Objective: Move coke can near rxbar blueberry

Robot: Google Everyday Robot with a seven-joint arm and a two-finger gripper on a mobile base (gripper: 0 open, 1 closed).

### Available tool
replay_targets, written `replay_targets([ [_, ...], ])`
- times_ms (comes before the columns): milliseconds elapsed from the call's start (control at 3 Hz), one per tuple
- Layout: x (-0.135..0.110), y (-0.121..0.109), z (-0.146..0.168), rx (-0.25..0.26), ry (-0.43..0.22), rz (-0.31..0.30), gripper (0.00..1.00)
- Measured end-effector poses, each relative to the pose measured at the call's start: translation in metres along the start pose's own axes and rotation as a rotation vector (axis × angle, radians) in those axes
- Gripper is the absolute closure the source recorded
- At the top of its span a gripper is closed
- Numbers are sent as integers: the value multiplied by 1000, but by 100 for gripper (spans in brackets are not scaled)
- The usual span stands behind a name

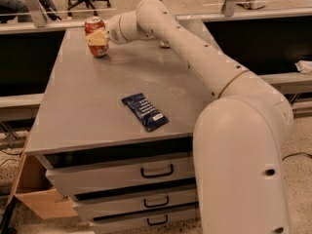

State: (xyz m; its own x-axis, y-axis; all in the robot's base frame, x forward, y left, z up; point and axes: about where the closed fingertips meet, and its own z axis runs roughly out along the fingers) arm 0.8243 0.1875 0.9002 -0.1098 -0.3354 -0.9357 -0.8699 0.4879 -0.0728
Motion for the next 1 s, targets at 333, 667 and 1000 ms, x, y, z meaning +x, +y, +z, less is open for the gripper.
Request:
replay_targets([
  [333, -1, 9, -35, -40, -12, -21, 87],
  [667, 10, 10, -83, -83, -17, -43, 100],
  [1000, 31, 5, -141, -101, -25, -39, 100],
])
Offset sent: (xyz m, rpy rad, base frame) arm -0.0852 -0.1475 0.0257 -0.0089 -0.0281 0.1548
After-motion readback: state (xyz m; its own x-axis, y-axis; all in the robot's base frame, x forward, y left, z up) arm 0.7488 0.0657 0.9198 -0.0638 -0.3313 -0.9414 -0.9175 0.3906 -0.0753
